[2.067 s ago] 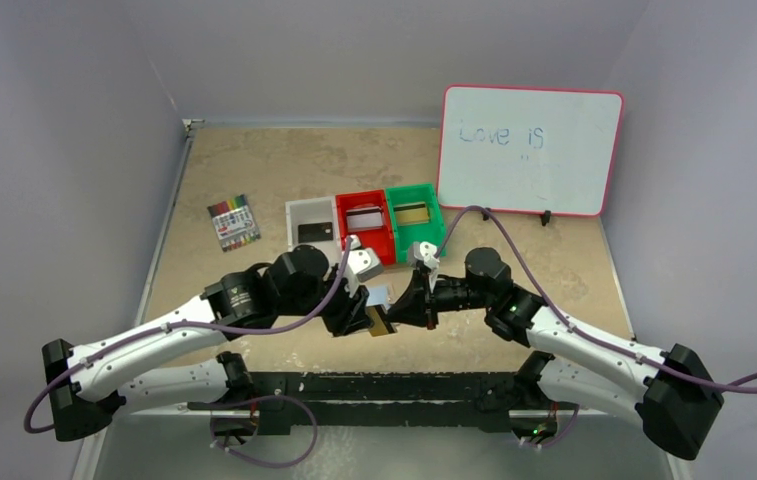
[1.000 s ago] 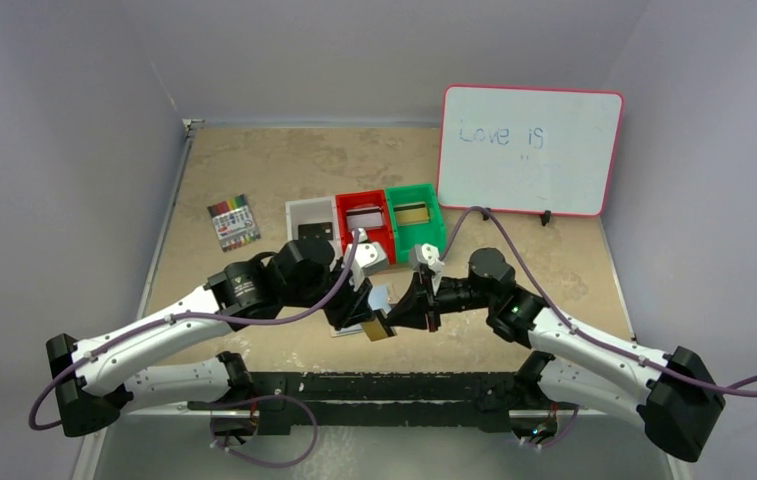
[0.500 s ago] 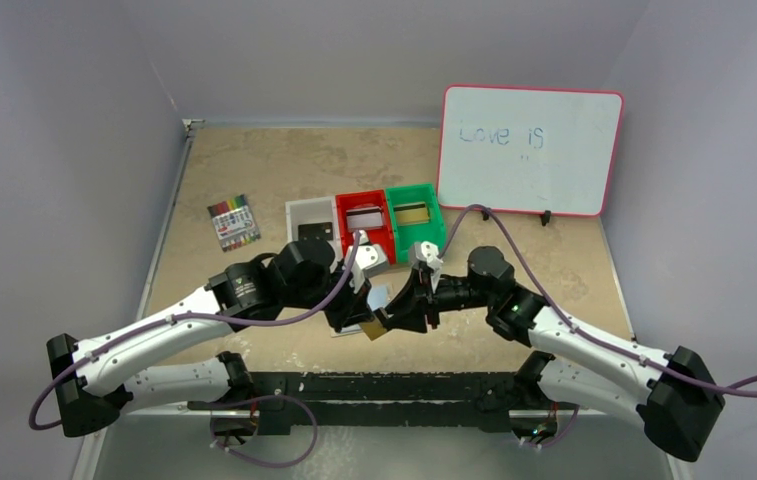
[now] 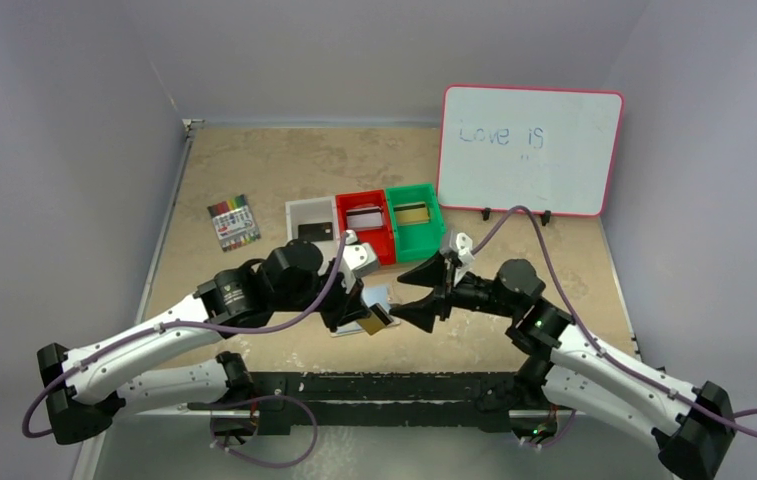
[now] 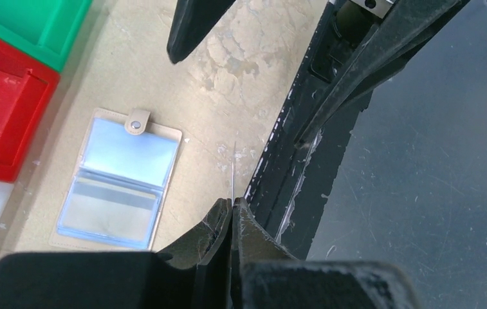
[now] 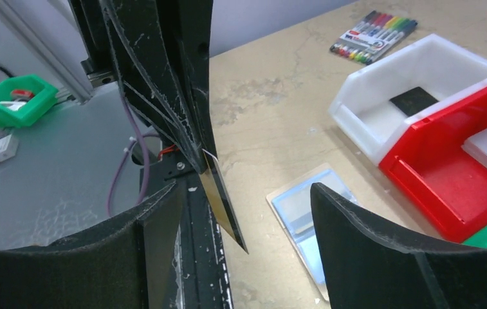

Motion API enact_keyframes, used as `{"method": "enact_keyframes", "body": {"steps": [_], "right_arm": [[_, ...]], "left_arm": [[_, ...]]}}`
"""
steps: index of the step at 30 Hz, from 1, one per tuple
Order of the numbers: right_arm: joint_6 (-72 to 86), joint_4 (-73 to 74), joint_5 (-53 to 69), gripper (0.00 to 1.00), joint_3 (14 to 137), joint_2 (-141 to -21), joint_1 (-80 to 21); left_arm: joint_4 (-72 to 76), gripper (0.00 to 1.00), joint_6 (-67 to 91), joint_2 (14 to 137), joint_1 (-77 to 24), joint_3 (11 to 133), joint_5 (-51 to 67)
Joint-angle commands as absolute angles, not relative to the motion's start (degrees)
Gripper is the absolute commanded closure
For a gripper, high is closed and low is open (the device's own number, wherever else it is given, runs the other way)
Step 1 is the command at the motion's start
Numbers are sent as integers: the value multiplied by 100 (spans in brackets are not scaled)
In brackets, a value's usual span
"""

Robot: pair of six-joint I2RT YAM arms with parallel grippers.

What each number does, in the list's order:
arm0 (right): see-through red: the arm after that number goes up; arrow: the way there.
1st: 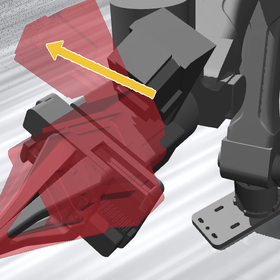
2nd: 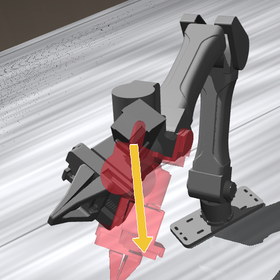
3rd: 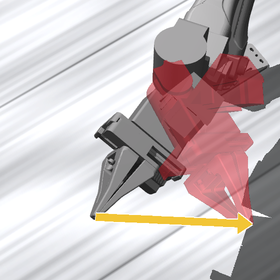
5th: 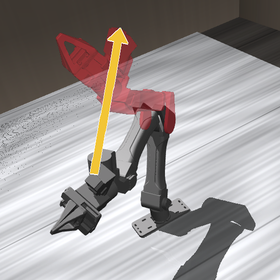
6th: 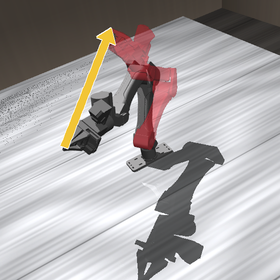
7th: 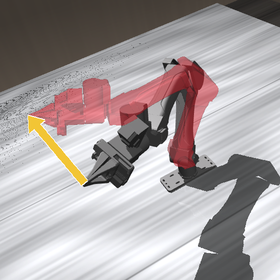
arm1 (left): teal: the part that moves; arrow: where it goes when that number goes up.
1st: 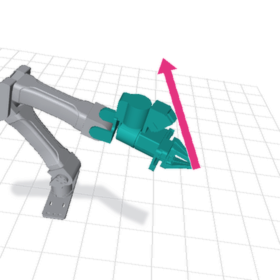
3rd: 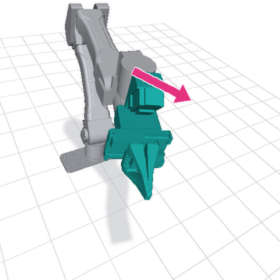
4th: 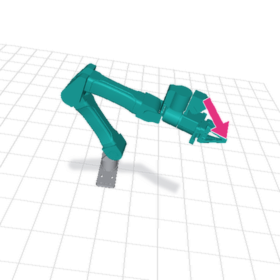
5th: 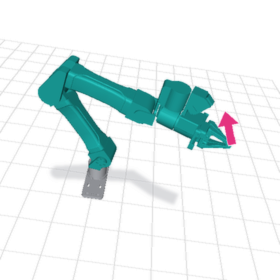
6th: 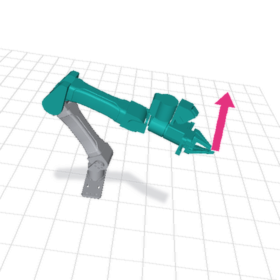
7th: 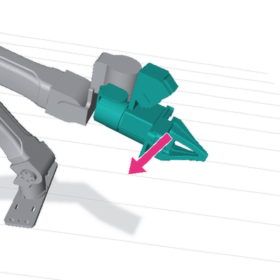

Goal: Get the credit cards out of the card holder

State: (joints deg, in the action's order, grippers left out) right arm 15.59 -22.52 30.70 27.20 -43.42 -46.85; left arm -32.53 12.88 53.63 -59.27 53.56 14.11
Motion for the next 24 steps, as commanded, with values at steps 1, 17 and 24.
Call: {"method": "enact_keyframes", "body": {"steps": [1, 17, 24], "right_arm": [[1841, -2581, 2581, 23, 2356, -3970, -4702], [1716, -4294, 3028, 31, 1734, -4164, -4701], [486, -3571, 3842, 37, 2284, -4613, -4702]], "left_arm": [[-2795, 100, 1327, 5118, -5908, 5233, 1236], [-2002, 100, 1213, 4583, -5906, 4669, 1086], [-1748, 100, 1195, 4537, -5915, 4501, 1204]]}}
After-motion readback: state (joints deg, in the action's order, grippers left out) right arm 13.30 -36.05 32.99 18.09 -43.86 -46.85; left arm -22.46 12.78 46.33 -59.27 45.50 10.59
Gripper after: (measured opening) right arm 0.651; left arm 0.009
